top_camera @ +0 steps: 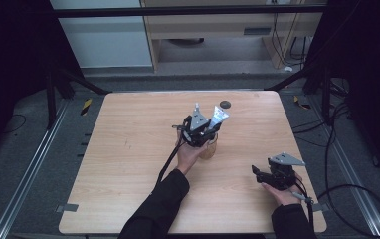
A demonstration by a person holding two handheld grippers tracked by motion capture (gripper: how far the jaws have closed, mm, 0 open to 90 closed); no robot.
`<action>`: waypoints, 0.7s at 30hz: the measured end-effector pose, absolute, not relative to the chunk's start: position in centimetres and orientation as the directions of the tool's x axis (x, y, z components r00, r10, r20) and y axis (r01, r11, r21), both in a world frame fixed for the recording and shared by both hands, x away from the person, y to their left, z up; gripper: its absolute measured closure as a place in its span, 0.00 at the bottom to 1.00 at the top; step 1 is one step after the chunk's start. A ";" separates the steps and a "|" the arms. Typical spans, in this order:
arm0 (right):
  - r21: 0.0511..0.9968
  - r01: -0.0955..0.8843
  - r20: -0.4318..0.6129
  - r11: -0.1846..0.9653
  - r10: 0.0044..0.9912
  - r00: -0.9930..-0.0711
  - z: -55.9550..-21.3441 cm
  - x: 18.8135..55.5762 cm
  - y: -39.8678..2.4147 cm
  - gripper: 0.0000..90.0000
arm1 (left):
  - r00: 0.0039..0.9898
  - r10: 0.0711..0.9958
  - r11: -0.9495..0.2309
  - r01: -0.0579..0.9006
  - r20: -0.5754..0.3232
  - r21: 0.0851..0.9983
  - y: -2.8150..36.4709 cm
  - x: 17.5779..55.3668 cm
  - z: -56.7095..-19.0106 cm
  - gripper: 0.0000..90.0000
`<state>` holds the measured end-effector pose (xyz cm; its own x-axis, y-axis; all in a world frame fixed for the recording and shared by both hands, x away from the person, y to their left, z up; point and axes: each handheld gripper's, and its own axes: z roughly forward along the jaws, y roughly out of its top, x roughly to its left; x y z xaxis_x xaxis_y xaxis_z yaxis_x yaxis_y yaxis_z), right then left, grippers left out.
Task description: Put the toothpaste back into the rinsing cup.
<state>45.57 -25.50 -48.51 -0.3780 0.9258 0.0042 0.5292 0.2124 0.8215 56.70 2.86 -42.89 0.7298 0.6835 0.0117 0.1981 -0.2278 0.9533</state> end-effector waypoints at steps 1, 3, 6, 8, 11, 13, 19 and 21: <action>0.821 0.530 0.003 0.214 0.926 -0.378 -48.5 45.6 -25.5 0.34 | 0.729 0.684 -0.227 0.199 0.010 0.953 3.0 56.6 -43.0 0.75; 0.821 0.529 0.002 0.214 0.926 -0.378 -48.5 45.6 -25.5 0.34 | 0.731 0.682 -0.231 0.201 0.011 0.952 3.2 56.4 -43.0 0.74; 0.820 0.530 0.001 0.216 0.926 -0.378 -48.5 45.6 -25.5 0.34 | 0.730 0.683 -0.244 0.203 0.019 0.948 3.4 56.0 -43.2 0.74; 0.821 0.530 0.005 0.211 0.926 -0.376 -48.5 45.5 -25.5 0.34 | 0.728 0.686 -0.252 0.209 0.022 0.945 3.5 55.7 -43.4 0.73; 0.822 0.529 0.003 0.212 0.927 -0.376 -48.5 45.5 -25.5 0.34 | 0.725 0.688 -0.272 0.224 0.026 0.936 3.8 55.4 -43.7 0.72; 0.823 0.528 0.003 0.211 0.927 -0.376 -48.5 45.5 -25.5 0.34 | 0.727 0.686 -0.287 0.247 0.018 0.925 3.9 55.3 -43.7 0.71; 0.823 0.528 0.002 0.210 0.928 -0.373 -48.4 45.5 -25.5 0.33 | 0.722 0.689 -0.339 0.247 0.061 0.908 4.1 54.4 -44.0 0.67; 0.824 0.526 0.002 0.210 0.928 -0.373 -48.4 45.5 -25.5 0.33 | 0.720 0.691 -0.343 0.246 0.067 0.907 4.3 54.1 -43.9 0.67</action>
<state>45.48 -25.52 -48.35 -0.3731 0.9278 0.0021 0.5263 0.2098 0.8240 54.08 4.28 -43.93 0.7196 0.6912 0.0668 0.2457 -0.3433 0.9065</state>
